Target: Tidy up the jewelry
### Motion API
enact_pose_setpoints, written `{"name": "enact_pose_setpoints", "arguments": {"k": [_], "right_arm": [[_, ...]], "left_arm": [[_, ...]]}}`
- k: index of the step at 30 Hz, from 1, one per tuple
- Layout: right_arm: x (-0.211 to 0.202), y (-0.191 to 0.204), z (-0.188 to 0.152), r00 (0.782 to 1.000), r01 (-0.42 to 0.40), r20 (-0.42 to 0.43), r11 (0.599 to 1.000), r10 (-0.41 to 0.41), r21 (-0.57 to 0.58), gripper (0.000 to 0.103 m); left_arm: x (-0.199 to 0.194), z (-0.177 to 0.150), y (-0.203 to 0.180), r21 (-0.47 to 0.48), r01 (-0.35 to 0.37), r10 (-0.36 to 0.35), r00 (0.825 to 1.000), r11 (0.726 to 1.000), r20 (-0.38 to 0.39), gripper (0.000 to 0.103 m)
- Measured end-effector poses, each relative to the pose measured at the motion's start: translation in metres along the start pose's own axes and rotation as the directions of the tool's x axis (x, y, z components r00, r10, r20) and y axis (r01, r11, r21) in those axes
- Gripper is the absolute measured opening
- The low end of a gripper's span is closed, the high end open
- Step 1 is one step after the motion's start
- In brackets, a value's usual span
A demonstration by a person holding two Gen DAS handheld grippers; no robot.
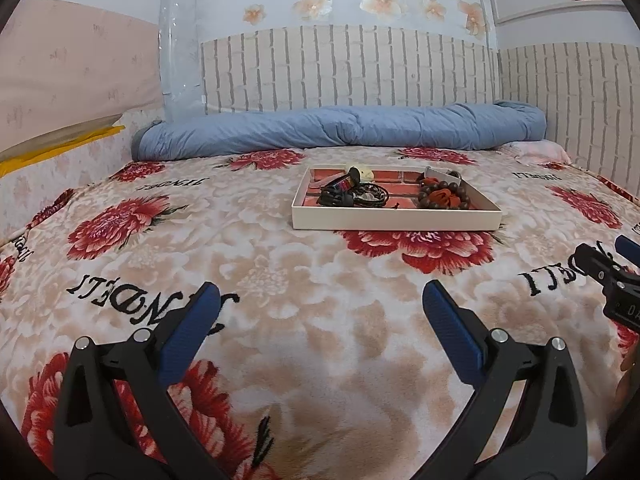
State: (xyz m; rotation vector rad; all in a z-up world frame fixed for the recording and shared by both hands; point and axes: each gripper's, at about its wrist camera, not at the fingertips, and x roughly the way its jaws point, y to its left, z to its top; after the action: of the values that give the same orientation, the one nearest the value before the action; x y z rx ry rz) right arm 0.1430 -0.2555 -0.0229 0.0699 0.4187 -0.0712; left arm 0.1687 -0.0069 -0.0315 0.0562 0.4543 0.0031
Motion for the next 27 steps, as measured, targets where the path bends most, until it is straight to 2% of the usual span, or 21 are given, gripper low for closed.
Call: {"name": "enact_pose_setpoints", "arguments": {"k": [27], "right_arm": [[0.0003, 0.001, 0.0, 1.0, 0.004, 0.002, 1.0, -0.004, -0.008, 0.099]], "left_arm": [[0.0006, -0.0003, 0.0028, -0.012, -0.004, 0.004, 1.0, 1.0, -0.004, 0.098]]}}
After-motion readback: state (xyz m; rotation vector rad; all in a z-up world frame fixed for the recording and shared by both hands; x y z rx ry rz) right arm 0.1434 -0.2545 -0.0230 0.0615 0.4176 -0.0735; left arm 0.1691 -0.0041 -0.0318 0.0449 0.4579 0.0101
